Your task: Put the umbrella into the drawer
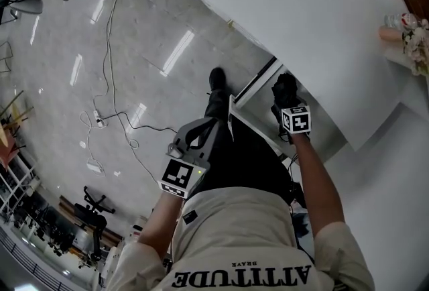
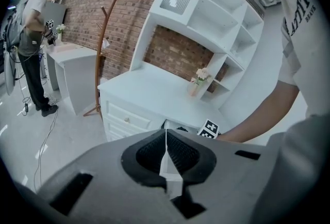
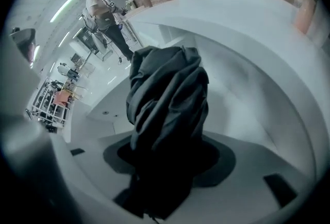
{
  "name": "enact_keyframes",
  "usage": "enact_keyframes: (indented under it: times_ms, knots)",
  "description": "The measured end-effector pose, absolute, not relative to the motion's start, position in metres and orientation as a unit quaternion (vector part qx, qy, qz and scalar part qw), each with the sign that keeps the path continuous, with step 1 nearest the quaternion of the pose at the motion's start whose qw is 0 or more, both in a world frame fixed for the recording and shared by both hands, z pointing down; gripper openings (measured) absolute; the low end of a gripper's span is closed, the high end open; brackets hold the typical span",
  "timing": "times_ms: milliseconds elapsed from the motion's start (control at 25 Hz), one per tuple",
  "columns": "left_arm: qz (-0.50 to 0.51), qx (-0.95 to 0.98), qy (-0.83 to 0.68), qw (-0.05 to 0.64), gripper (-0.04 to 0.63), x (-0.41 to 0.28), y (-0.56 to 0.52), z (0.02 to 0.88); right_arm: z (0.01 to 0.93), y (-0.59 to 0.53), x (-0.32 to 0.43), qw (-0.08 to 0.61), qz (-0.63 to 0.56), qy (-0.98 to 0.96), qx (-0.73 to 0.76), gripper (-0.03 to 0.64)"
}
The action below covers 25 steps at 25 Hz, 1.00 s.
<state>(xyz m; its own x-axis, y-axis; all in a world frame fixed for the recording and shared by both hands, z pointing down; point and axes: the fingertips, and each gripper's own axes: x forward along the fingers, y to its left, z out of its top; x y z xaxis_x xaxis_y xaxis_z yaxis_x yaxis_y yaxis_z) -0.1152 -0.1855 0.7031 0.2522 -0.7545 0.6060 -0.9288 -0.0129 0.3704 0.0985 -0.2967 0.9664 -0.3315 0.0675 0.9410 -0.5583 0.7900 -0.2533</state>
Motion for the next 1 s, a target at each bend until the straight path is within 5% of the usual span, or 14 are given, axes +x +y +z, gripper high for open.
enact_keyframes:
  times_ms: [560, 1000]
  knots:
    - [0.120, 0.709, -0.584, 0.376, 0.028, -0.142, -0.190, 0.718, 0.984, -0.306, 0.083, 0.560, 0.294, -0.748, 0.203, 0.262]
    - [0.125, 0.745, -0.565, 0.331, 0.028, -0.174, -0.203, 0.688, 0.907, -0.299, 0.083, 0.527, 0.280, -0.766, 0.240, 0.264]
